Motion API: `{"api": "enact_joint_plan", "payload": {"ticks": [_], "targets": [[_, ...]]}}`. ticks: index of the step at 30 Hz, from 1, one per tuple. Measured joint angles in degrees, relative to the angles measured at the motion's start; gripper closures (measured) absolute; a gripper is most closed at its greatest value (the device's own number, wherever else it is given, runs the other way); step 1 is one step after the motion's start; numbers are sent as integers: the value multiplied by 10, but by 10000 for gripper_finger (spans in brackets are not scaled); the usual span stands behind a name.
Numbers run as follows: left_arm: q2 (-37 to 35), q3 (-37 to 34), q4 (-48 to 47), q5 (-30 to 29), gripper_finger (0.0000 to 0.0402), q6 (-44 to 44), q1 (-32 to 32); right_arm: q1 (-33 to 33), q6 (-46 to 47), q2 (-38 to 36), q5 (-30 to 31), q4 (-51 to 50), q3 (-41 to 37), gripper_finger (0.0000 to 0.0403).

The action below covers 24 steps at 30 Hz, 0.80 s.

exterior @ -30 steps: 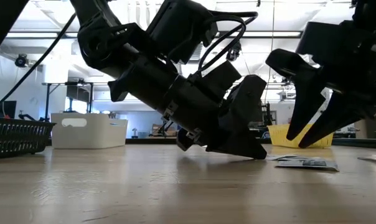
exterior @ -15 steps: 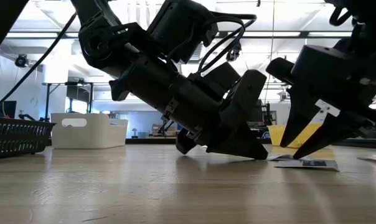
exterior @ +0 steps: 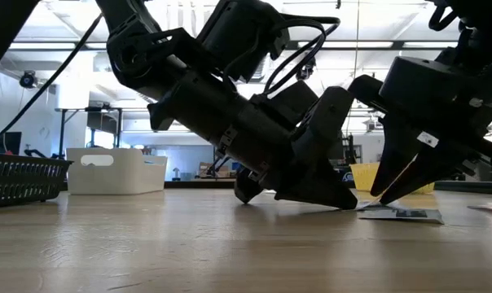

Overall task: Pick & Place First Aid Supplies
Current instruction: Put the green bandage pack into the black bin

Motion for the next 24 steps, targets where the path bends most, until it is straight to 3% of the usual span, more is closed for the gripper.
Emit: {"api": "enact_joint_plan", "payload": {"ticks": [8, 24], "targets": [[0, 3, 2, 8, 401, 11, 2, 0, 1, 0, 0, 0, 0, 392], [-67, 2, -34, -4, 401, 120, 2, 19, 16, -2, 0, -1, 3, 394]]}}
